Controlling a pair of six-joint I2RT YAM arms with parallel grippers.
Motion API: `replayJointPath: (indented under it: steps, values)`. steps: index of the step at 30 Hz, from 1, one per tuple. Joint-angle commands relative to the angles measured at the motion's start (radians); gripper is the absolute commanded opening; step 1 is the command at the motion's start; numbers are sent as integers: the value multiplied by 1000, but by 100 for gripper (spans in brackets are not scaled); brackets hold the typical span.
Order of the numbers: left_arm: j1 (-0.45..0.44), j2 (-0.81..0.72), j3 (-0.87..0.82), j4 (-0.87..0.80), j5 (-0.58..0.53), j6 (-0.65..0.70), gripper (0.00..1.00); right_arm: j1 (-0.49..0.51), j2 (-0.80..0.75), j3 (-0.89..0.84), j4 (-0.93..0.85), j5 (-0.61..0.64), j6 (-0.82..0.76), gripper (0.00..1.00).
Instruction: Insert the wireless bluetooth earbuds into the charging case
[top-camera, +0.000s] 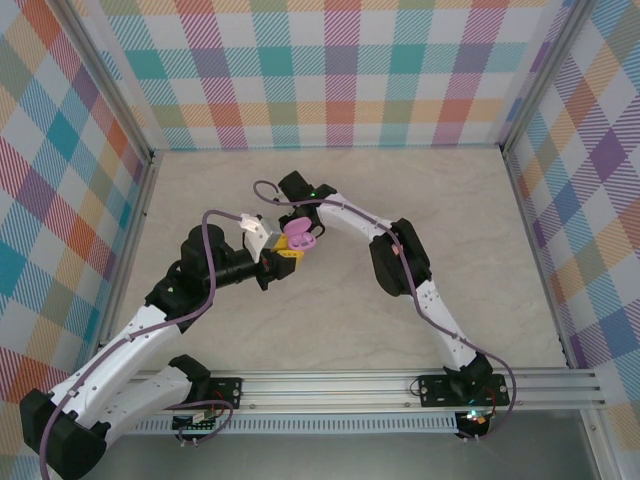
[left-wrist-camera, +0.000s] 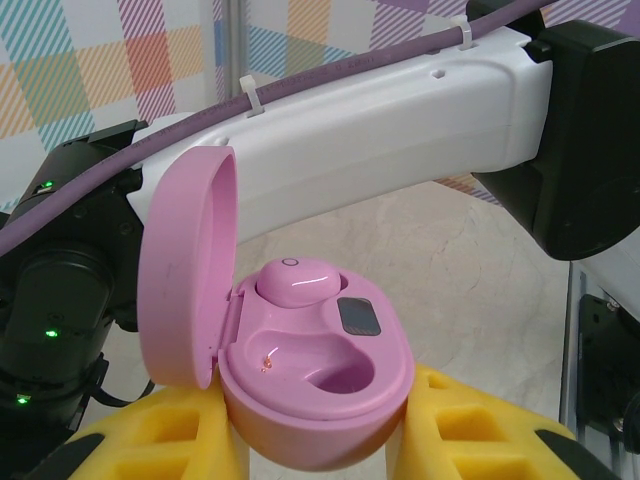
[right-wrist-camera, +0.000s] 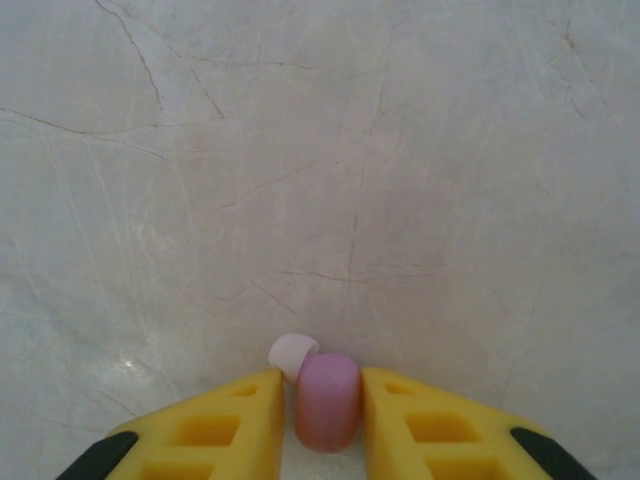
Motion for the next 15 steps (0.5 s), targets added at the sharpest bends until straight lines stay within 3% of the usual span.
replayJointPath:
  steps: [1, 7, 15]
  values:
    - [4, -24, -3, 10, 0, 5, 13, 5, -13, -5, -50, 36, -33, 23]
    - [4, -31, 1, 2, 0, 6, 13, 3, -119, -162, 29, 69, -78, 18]
    - [4, -32, -1, 7, 6, 2, 13, -10, -356, -525, 167, 84, -238, 16]
